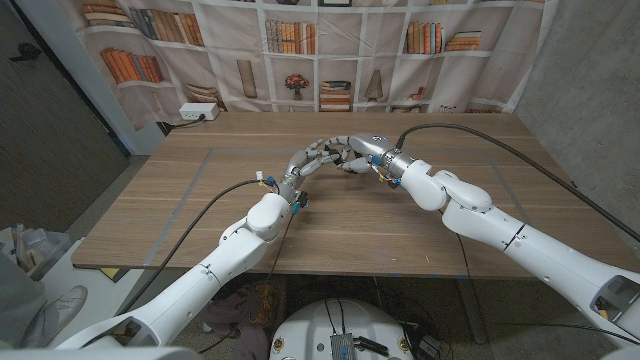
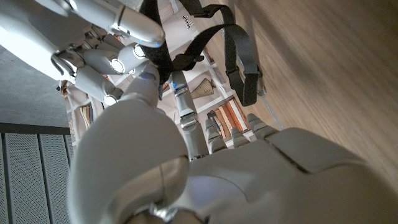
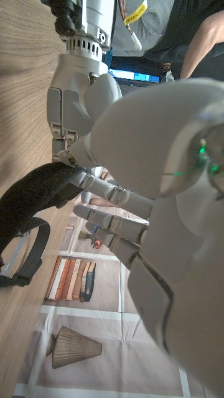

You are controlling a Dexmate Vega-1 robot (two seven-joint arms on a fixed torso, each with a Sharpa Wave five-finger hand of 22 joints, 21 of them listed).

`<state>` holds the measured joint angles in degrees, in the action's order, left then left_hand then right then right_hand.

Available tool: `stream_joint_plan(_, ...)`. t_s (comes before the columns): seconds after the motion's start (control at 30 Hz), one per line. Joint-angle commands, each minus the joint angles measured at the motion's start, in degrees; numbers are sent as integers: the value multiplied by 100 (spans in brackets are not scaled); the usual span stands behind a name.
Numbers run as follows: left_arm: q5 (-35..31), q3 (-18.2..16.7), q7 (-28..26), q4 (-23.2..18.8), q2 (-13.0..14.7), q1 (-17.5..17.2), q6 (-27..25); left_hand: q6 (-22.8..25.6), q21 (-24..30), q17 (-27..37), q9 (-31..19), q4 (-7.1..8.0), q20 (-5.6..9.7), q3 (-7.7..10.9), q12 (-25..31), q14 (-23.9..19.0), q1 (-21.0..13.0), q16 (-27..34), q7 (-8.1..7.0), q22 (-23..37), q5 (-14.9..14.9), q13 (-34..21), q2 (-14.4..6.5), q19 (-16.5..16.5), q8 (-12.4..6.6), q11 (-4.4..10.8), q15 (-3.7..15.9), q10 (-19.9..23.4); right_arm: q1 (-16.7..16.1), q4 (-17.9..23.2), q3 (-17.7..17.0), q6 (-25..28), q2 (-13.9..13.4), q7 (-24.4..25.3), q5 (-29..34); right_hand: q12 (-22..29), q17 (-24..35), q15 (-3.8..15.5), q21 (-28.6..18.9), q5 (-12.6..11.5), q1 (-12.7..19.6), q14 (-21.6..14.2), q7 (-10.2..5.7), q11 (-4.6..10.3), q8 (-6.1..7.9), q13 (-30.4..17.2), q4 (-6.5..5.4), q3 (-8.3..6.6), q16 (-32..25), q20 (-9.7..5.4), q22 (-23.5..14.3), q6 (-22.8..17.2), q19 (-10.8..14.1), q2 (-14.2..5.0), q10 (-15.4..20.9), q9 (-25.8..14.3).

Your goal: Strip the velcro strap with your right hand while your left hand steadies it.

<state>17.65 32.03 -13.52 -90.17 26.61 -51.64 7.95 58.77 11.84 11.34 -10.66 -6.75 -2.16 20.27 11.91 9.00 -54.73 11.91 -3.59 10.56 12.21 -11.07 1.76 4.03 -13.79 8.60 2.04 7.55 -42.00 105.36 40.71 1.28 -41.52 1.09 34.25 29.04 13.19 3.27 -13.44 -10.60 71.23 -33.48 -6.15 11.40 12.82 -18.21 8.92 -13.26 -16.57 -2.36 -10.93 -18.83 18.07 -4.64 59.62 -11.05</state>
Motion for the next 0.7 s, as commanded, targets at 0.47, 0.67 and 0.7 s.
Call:
stream_joint_plan(0.47, 45, 39, 120, 159, -66, 53, 149, 30, 27, 22, -15, -48, 8, 101, 31, -33, -164, 26, -68, 3, 41, -5, -88, -55, 29, 17, 17, 103, 12, -4, 4, -4, 2, -53, 21, 23, 19, 1022, 18, -5, 74, -77, -4, 83, -1, -41, -23, 17, -29, -62, -10, -89, 3, 11, 156, -24)
stream_joint_plan(0.67, 54, 58, 166, 252, -113, 101, 221, 125, 29, 28, -20, -55, -21, 167, 47, -57, -244, 28, -79, -1, 37, -4, -210, -72, 16, 17, 6, 168, 18, -18, 4, -12, 4, -55, 14, 19, 21, 1025, 18, -5, 78, -82, 3, 81, -1, -43, -23, 21, -29, -62, -10, -100, 7, 11, 154, -24)
stream_joint_plan(0.7, 53, 62, 166, 263, -123, 108, 224, 128, 28, 28, -20, -55, -25, 169, 46, -57, -247, 27, -65, -2, 35, -4, -215, -70, 17, 18, 2, 169, 22, -16, 6, -13, 1, -65, 15, 19, 21, 1026, 18, -5, 79, -83, 4, 81, -1, -43, -23, 21, -29, -62, -10, -102, 8, 11, 154, -24)
